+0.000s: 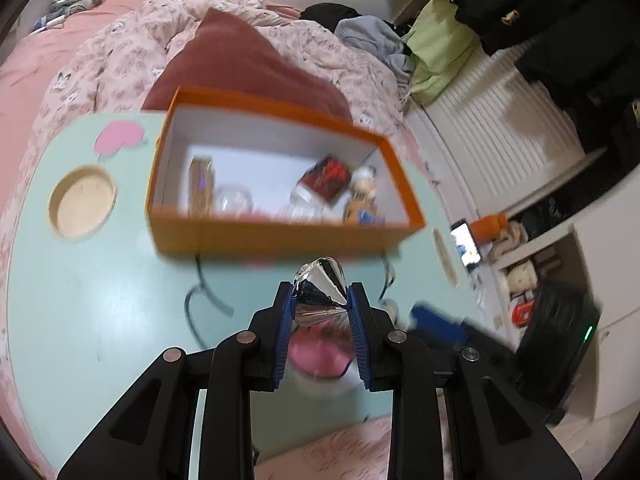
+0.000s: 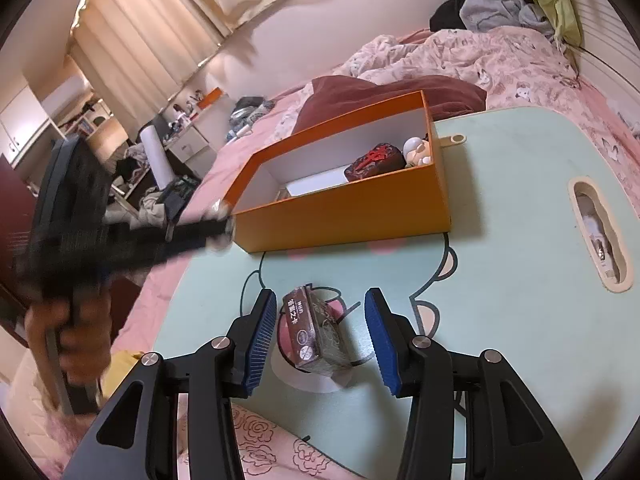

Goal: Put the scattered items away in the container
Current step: 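Lift the silver cone out and set it on the table, open left gripper, then grasp the red-and-black tile in the orange box with the right gripper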

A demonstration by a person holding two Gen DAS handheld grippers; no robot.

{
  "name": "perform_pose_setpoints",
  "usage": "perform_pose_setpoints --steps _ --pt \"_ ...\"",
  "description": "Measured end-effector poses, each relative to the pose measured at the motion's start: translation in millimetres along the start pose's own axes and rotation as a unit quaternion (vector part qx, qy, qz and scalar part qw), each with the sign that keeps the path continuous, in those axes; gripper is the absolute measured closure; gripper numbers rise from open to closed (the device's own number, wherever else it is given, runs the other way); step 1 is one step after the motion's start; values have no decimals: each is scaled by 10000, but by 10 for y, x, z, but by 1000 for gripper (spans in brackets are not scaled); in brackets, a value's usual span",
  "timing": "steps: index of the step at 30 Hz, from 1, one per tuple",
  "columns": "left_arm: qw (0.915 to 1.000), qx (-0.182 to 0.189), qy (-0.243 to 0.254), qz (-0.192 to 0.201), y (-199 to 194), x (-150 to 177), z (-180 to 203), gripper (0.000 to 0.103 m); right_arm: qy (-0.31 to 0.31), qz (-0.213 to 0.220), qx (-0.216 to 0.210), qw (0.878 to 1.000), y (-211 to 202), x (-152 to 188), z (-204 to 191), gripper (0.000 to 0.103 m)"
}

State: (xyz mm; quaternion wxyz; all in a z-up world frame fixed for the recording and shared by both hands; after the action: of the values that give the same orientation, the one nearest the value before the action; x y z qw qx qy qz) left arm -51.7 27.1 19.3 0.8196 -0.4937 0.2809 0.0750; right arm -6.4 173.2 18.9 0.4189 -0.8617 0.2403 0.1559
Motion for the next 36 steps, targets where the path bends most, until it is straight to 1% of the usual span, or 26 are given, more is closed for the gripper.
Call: perform_pose_setpoints --steps 2,4,13,17,18,19,20,21,22,23,25,28,30,31,33,36 --pt "9995 -319 86 -21 47 130 1 74 -99 -30 231 9997 35 15 7 57" --pt "9983 -542 217 -62 112 226 11 74 -190 -20 377 9991 55 33 11 57" --pt "9921 -1194 373 -60 280 376 20 74 -506 2 755 9959 125 108 6 57" --pt "9904 -1323 406 19 266 405 1 63 -597 37 904 9941 143 115 7 57" --pt "9901 -1341 418 48 253 410 -3 61 -615 40 932 9937 147 115 6 57" --pt "9895 -1377 426 87 239 410 -1 57 -634 47 956 9934 150 117 2 57" --pt "9886 -1438 434 145 217 406 -2 48 -655 56 973 9931 150 113 -4 57" --pt "9876 -1495 436 205 195 396 -6 43 -688 60 984 9927 147 104 -15 57" --pt "9863 -1563 424 301 165 384 -14 34 -731 65 985 9924 136 84 -32 57" --pt "9855 -1601 404 394 136 378 -25 30 -784 76 972 9921 113 46 -61 57" --pt "9852 -1572 336 600 80 384 -56 30 -883 69 911 9919 48 -88 -140 57" --pt "9854 -1477 174 827 43 389 -100 30 -786 -195 662 9945 -6 -467 -262 57" --pt "9849 -1463 137 914 22 397 -114 30 -644 -386 701 9947 48 -791 -299 57" --pt "9847 -1467 151 926 14 405 -113 30 -586 -534 765 9939 118 -929 -303 57" --pt "9842 -1499 174 923 5 413 -117 30 -270 -982 763 9919 370 -1171 -285 57" --pt "9839 -1503 134 958 -15 426 -134 30 385 -1644 798 9824 766 -1286 -146 57"
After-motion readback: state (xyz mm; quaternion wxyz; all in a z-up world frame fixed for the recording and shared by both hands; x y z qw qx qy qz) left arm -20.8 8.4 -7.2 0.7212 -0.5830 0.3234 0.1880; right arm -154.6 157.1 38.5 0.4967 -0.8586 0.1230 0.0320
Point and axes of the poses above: each gripper's, at about its wrist camera, not at the fingertips, and y roughly the way its jaws point, z to its right, x to its underside, the point moved 7 cm from there along y, roughly the way its jaws point, and after that the axes turned 13 degrees about y, right-handed, at the moved point
